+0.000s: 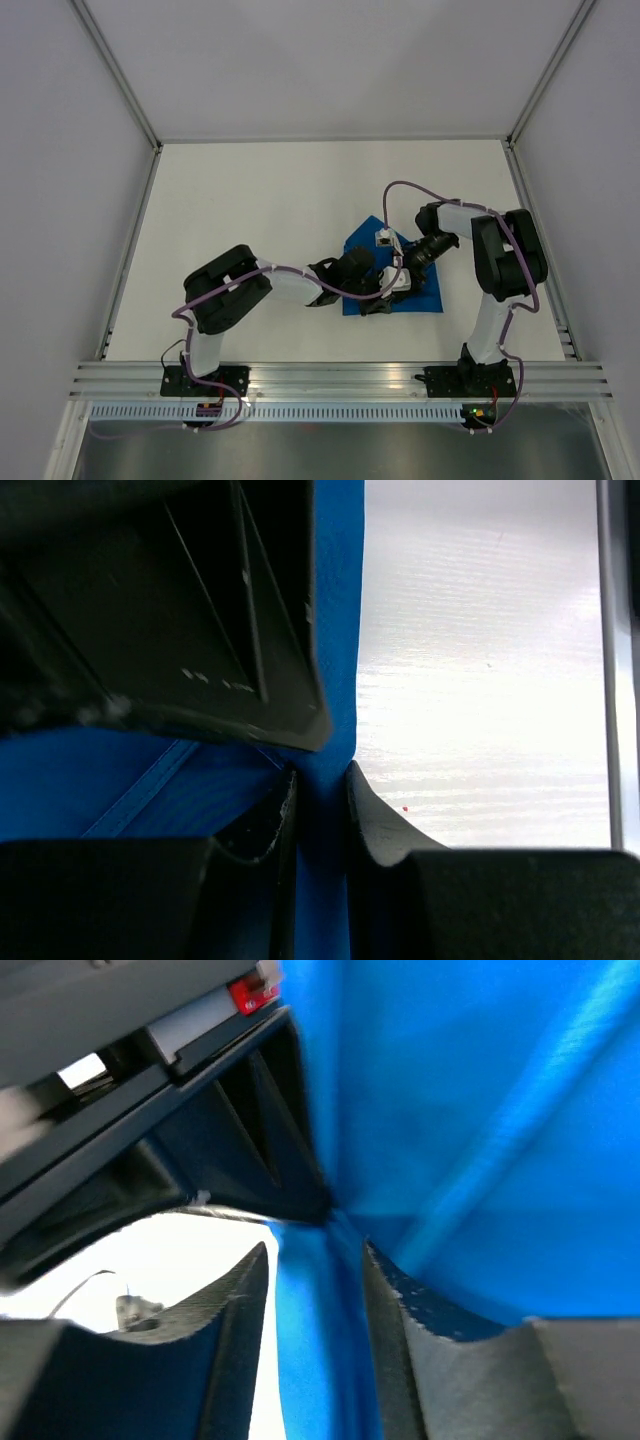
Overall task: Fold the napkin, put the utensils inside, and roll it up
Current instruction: Roll the napkin with the utensil
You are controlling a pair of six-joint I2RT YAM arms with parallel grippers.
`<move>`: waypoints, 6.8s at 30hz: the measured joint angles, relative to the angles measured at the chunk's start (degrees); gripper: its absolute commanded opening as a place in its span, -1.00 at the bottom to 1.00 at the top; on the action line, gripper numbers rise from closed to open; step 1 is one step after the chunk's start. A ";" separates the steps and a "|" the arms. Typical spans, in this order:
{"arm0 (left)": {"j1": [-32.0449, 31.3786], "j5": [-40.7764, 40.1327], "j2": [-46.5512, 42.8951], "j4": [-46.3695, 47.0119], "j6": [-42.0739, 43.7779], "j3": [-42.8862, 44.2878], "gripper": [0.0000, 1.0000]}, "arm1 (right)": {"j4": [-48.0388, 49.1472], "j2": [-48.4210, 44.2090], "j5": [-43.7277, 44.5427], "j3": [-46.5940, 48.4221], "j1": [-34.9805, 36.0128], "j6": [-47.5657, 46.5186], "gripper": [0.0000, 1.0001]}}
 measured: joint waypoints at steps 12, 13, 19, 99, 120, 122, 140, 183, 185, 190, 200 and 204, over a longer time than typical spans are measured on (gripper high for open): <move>5.38 13.33 4.61 -7.43 -7.72 7.10 -0.95 | 13.88 -17.97 2.47 -1.57 -7.58 7.30 0.09; 5.90 14.67 5.25 -8.66 -8.41 8.13 -0.95 | 14.64 -20.33 2.73 -2.62 -8.04 7.67 0.09; 8.37 22.53 8.22 -15.87 -11.80 12.50 -0.95 | 20.48 -36.74 3.67 -15.19 -8.15 8.44 0.09; 16.74 -9.81 -28.11 7.02 -30.82 -22.75 -0.33 | 38.91 -30.60 13.25 -27.08 17.84 13.29 -0.98; -8.85 -37.83 -28.09 16.55 -4.35 -26.97 0.05 | 14.97 -6.82 2.71 -6.67 10.67 9.73 -0.98; -10.80 -37.86 -25.64 16.48 -1.05 -26.14 0.07 | 13.68 -5.64 2.60 -5.55 10.54 9.75 -0.98; -14.45 -37.31 -9.33 19.26 15.76 -19.02 0.17 | 9.09 -1.14 1.49 -1.88 9.94 9.84 -0.98; -1.11 -8.46 -6.21 15.82 -6.45 -14.51 -0.95 | 17.11 -12.83 8.26 -2.38 7.80 18.03 -0.01; -0.20 -6.23 -5.84 16.65 -8.24 -14.64 -0.95 | 20.02 -16.31 8.83 -2.99 6.62 20.15 0.01; 2.84 1.14 -4.22 20.48 -15.04 -15.52 -0.95 | 28.83 -27.74 11.30 -9.03 4.33 24.44 0.07; 10.56 18.14 0.83 25.99 -29.22 -15.54 -0.95 | 33.81 -40.68 12.35 -18.95 4.31 23.65 0.05; 11.91 22.69 3.08 25.66 -32.74 -13.73 -0.95 | 32.79 -43.39 12.66 -22.62 5.66 20.70 0.07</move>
